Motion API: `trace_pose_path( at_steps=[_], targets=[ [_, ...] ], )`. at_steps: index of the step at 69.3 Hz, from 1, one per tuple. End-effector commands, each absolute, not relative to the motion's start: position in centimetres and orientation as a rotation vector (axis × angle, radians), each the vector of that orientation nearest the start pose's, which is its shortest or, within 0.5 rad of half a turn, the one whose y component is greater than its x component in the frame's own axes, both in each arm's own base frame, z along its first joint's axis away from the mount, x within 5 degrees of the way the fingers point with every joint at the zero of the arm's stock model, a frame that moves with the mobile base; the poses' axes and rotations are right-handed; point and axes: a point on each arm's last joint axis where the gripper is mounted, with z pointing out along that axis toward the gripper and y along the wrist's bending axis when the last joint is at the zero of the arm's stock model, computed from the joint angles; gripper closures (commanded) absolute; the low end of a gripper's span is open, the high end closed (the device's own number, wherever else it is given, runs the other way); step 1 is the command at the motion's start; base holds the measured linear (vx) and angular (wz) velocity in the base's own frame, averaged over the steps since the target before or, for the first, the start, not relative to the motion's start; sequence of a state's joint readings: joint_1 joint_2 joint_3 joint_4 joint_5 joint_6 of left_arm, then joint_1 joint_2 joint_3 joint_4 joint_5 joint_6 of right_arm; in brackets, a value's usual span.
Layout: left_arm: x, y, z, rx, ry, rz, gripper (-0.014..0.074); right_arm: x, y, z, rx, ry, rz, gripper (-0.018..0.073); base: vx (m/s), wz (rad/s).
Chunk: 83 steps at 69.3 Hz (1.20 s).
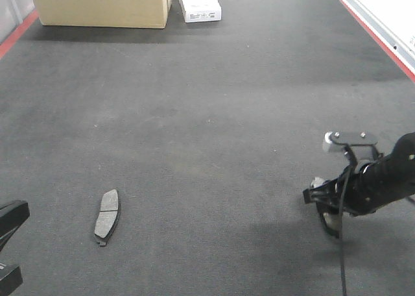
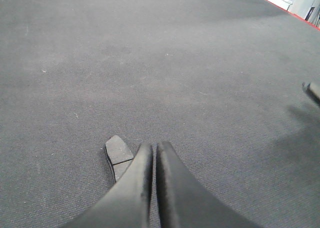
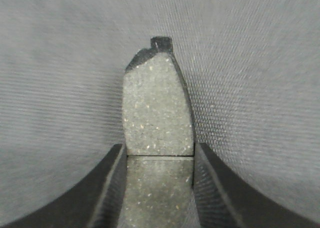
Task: Move and align brake pads A on conveyor
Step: 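Lower the right gripper's brake pad onto the belt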
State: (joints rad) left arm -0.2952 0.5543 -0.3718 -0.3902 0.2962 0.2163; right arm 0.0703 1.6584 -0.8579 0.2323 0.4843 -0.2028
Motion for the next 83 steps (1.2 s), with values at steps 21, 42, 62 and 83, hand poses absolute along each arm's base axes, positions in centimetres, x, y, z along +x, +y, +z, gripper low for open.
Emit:
trace_pose_path(
  at_steps=[21,42,62,83],
  targets=[
    [11.10,-4.33,28.34,0.186,1.869,-0.412,0.0603,31.59,3.06,17.55,-0.080,2.644,0.158,0.0450,0.00,0.00],
    [11.10,-4.33,28.34,0.186,1.869,-0.412,0.0603,31.95,3.01,17.24,-0.074,2.623,0.148,0.0424,0.00,0.00],
    [11.10,-4.33,28.34,0.186,1.869,-0.412,0.0603,31.94,3.05,17.24,-0.061,2.625,0.158,0.0298,0.00,0.00],
    [11.10,-4.33,28.34,0.186,1.869,-0.412,0.0603,31.69,3.22,17.57,-0.021,2.635,0.196,0.0165,0.00,0.00]
  ],
)
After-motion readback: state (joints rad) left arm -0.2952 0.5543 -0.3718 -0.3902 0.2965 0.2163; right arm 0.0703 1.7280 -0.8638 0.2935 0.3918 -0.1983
